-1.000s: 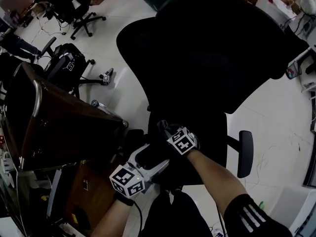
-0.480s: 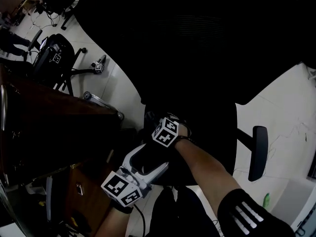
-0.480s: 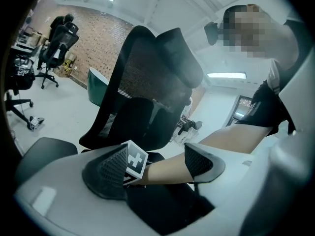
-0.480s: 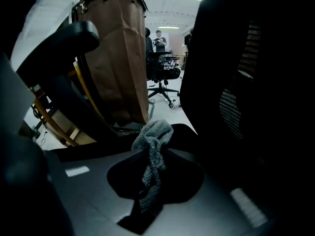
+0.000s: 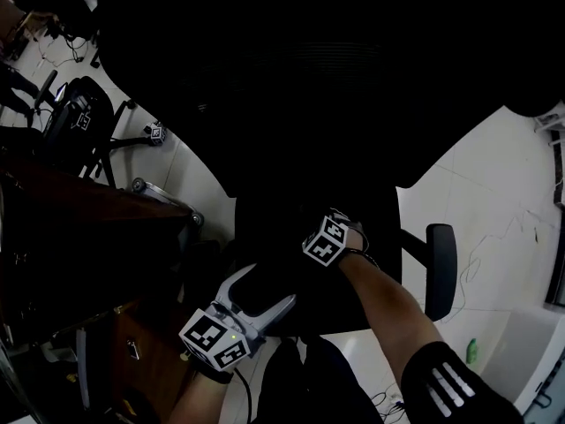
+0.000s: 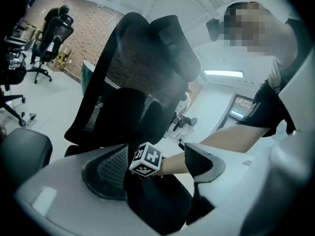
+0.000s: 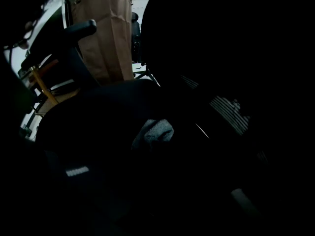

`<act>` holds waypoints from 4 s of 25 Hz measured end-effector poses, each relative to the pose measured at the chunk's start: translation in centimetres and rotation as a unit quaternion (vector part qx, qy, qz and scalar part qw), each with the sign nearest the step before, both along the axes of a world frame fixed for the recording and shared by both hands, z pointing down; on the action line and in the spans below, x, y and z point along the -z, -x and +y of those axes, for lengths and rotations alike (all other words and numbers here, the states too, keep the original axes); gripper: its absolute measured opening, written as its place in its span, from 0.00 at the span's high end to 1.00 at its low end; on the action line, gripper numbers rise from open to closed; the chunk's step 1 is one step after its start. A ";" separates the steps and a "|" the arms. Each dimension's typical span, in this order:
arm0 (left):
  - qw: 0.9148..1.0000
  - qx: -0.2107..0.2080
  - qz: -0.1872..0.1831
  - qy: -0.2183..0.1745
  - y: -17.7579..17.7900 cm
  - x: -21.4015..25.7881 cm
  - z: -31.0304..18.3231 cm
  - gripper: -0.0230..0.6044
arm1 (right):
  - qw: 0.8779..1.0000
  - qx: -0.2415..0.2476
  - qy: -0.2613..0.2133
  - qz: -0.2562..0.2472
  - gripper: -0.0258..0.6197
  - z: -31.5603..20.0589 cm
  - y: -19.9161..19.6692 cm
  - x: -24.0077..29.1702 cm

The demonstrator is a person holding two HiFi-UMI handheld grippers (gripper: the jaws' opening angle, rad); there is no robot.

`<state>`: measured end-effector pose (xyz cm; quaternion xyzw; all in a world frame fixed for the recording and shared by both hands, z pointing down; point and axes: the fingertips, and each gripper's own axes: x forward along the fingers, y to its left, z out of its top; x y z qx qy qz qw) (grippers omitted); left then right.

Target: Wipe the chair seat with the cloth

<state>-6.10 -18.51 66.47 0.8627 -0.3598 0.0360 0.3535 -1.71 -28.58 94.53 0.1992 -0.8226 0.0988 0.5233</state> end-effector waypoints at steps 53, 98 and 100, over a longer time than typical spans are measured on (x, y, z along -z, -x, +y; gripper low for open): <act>0.999 -0.038 0.009 0.014 -1.8 0.1 6.3 0.35 | 0.996 -0.071 0.050 0.018 0.89 8.1 -7.1 0.9; 0.996 -0.077 0.022 0.038 -3.5 0.0 13.3 0.35 | 0.992 -0.093 0.088 -0.004 0.89 17.7 -9.0 1.1; 0.996 -0.083 0.025 0.035 -4.5 0.4 13.1 0.35 | 0.991 -0.106 0.084 0.010 0.89 17.8 -11.8 1.2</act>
